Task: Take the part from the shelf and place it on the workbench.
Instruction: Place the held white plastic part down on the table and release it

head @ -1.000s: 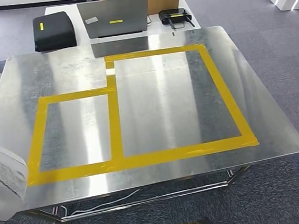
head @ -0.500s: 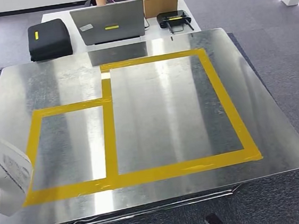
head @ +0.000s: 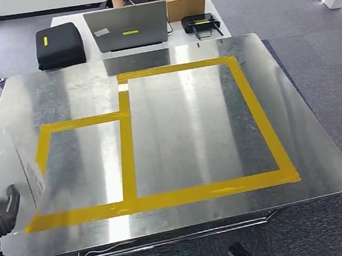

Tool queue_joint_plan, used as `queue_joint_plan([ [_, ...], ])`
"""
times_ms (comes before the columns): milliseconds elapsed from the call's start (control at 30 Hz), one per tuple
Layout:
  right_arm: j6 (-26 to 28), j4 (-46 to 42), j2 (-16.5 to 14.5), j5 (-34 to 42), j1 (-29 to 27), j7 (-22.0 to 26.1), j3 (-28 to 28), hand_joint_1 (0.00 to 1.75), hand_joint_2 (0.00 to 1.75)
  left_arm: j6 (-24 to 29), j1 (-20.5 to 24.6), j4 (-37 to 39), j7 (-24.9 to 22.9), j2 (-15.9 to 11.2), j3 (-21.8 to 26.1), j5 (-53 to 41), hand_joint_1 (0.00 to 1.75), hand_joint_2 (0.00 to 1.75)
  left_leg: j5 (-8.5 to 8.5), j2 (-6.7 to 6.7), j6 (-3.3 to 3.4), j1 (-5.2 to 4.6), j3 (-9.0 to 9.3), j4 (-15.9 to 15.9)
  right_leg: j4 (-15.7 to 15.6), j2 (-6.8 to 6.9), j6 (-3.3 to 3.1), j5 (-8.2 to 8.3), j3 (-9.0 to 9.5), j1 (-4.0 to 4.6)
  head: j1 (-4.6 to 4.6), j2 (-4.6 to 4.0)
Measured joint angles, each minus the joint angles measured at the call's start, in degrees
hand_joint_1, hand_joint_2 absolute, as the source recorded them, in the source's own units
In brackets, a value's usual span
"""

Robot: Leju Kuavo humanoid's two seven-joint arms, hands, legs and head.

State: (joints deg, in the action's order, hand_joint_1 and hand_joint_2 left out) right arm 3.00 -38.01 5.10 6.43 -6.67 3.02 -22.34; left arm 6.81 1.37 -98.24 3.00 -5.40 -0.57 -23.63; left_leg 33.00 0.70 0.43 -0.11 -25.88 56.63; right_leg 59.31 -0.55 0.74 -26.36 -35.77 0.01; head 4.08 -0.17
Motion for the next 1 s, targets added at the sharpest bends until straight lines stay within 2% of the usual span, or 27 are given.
queue_joint_plan([
  [300, -1.59, 0.75, 0.42, -1.04, 2.80, -1.92, -2.62, 0.00, 1.75, -6.71, 12.92, 12.14, -7.30, -2.36, -7.63, -17.80, 1.75, 1.75, -0.04, -0.03, -0.01, -0.09, 0.08, 0.08, -0.03, -0.08, 0.03, 0.16, 0.08, -0.08, -0.01, 0.00],
  [500, -2.02, 1.66, 0.43, -1.98, 3.51, -2.13, -3.44, 0.00, 1.75, -7.01, 17.87, 17.07, -8.66, -2.82, -12.28, -24.90, 1.75, 1.75, -0.03, -0.04, -0.01, -0.09, 0.07, 0.09, -0.05, -0.10, 0.03, 0.16, 0.08, -0.09, 0.00, 0.00],
  [633, -2.02, 2.08, 0.43, -2.05, 3.58, -2.13, -3.73, 0.00, 0.00, -6.91, 18.94, 18.47, -8.77, -2.89, -13.65, -26.24, 0.00, 1.75, -0.02, -0.07, -0.01, -0.09, 0.06, 0.09, -0.06, -0.13, 0.03, 0.16, 0.07, -0.09, -0.01, 0.00],
  [767, -1.99, 2.33, 0.43, -2.24, 3.71, -2.13, -3.82, 0.00, 0.00, -6.65, 19.40, 19.21, -8.64, -2.96, -14.28, -28.15, 0.00, 1.75, -0.02, -0.08, 0.00, -0.09, 0.06, 0.09, -0.07, -0.13, 0.03, 0.16, 0.07, -0.10, -0.01, 0.00],
  [900, -2.01, 2.41, 0.43, -3.21, 3.77, -2.37, -3.84, 0.00, 0.00, -5.98, 19.46, 19.37, -8.22, -2.96, -14.48, -28.98, 0.00, 0.00, -0.02, -0.08, 0.00, -0.09, 0.06, 0.09, -0.07, -0.13, 0.03, 0.16, 0.08, -0.10, -0.01, 0.00],
  [1000, -2.04, 2.41, 0.43, -3.85, 3.78, -2.50, -3.84, 0.00, 0.00, -4.99, 19.44, 19.33, -7.91, -2.90, -14.48, -29.18, 0.00, 0.00, -0.02, -0.08, 0.00, -0.09, 0.07, 0.09, -0.07, -0.13, 0.03, 0.16, 0.09, -0.10, -0.01, 0.00],
])
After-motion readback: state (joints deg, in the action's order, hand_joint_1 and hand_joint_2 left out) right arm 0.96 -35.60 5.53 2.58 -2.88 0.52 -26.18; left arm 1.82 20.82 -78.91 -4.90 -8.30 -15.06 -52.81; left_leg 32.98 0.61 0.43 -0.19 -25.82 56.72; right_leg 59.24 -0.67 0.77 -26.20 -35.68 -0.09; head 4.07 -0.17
